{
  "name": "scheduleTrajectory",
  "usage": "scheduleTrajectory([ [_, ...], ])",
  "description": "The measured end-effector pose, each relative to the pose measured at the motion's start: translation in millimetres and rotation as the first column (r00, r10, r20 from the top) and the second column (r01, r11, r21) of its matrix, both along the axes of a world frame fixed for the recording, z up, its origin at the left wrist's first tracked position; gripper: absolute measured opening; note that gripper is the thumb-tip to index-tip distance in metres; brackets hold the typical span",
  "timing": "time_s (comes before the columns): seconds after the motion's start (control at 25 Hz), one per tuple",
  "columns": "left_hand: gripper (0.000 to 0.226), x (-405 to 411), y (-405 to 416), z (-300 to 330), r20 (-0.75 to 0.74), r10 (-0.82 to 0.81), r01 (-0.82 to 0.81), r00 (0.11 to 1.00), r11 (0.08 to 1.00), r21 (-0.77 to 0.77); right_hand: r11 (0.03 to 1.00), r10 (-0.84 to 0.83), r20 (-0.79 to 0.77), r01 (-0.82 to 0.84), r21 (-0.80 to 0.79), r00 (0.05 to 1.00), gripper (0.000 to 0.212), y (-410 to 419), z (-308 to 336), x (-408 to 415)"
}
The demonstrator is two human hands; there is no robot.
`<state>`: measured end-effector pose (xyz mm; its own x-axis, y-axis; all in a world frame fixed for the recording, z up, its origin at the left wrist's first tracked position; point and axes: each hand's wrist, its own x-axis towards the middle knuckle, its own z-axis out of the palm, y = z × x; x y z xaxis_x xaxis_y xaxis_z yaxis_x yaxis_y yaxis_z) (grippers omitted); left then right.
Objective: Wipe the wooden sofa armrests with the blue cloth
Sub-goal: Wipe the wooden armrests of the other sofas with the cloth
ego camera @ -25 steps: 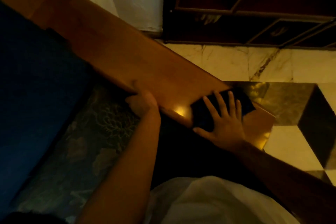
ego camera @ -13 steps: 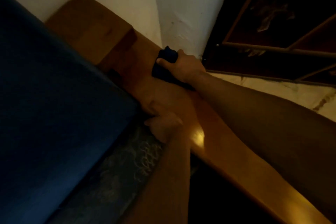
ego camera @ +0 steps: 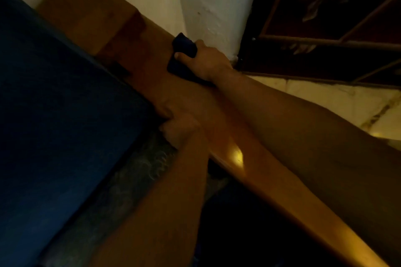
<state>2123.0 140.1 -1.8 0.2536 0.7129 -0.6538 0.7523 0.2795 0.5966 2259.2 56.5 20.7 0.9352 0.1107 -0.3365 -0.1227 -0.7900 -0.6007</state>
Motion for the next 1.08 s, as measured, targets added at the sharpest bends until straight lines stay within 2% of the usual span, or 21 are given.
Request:
scheduleTrajectory([
  [0.12, 0.095, 1, -4, 20, -0.056, -0.062, 0.067, 0.996, 0.994, 0.091, 0.985, -0.076, 0.057, 0.084, -0.15, 0.995, 0.085, -77, 4, -112],
  [0.2, 0.093, -12, -14, 34, -0.031, -0.166, 0.168, 0.986, 0.958, 0.234, 0.95, -0.083, 0.129, 0.117, -0.288, 0.988, 0.084, -118, 6, -190],
  [0.28, 0.088, -31, -33, 41, -0.036, -0.367, 0.346, 0.93, 0.837, 0.423, 0.911, -0.057, 0.185, 0.127, -0.392, 0.981, 0.082, -148, 6, -257],
  [0.36, 0.079, -63, -59, 48, -0.107, -0.527, 0.495, 0.843, 0.68, 0.541, 0.889, -0.051, 0.2, 0.136, -0.438, 0.979, 0.082, -178, 4, -322],
  [0.44, 0.067, -107, -87, 54, -0.198, -0.676, 0.637, 0.71, 0.495, 0.591, 0.876, -0.057, 0.175, 0.134, -0.464, 0.983, 0.083, -208, 4, -390],
  [0.52, 0.058, -153, -113, 57, -0.247, -0.814, 0.734, 0.525, 0.287, 0.615, 0.863, -0.125, 0.167, 0.19, -0.468, 0.978, 0.084, -235, 4, -450],
  [0.64, 0.051, -200, -132, 57, -0.309, -0.922, 0.805, 0.232, 0.004, 0.594, 0.823, -0.312, 0.149, 0.345, -0.451, 0.938, 0.08, -268, 6, -465],
  [0.72, 0.051, -211, -129, 55, -0.35, -0.934, 0.802, 0.066, -0.159, 0.576, 0.784, -0.512, 0.041, 0.486, -0.387, 0.858, 0.077, -293, 5, -421],
  [0.76, 0.052, -210, -124, 56, -0.367, -0.93, 0.799, 0.021, -0.205, 0.566, 0.773, -0.604, -0.093, 0.553, -0.312, 0.791, 0.079, -308, 7, -390],
  [0.84, 0.052, -205, -105, 58, -0.405, -0.912, 0.774, -0.062, -0.299, 0.557, 0.708, -0.682, -0.38, 0.694, -0.131, 0.624, 0.069, -332, 14, -350],
  [0.88, 0.051, -202, -96, 59, -0.406, -0.908, 0.756, -0.102, -0.336, 0.562, 0.653, -0.685, -0.467, 0.755, -0.056, 0.559, 0.061, -341, 15, -345],
  [0.92, 0.05, -199, -86, 59, -0.397, -0.907, 0.737, -0.142, -0.364, 0.569, 0.586, -0.709, -0.492, 0.81, -0.014, 0.505, 0.056, -344, 16, -352],
  [1.0, 0.046, -195, -74, 60, -0.359, -0.916, 0.718, -0.177, -0.37, 0.59, 0.396, -0.821, -0.405, 0.912, 0.105, 0.403, 0.05, -336, 14, -382],
  [1.08, 0.043, -198, -69, 60, -0.323, -0.929, 0.723, -0.183, -0.349, 0.595, 0.185, -0.916, -0.303, 0.947, 0.264, 0.263, 0.057, -301, 19, -420],
])
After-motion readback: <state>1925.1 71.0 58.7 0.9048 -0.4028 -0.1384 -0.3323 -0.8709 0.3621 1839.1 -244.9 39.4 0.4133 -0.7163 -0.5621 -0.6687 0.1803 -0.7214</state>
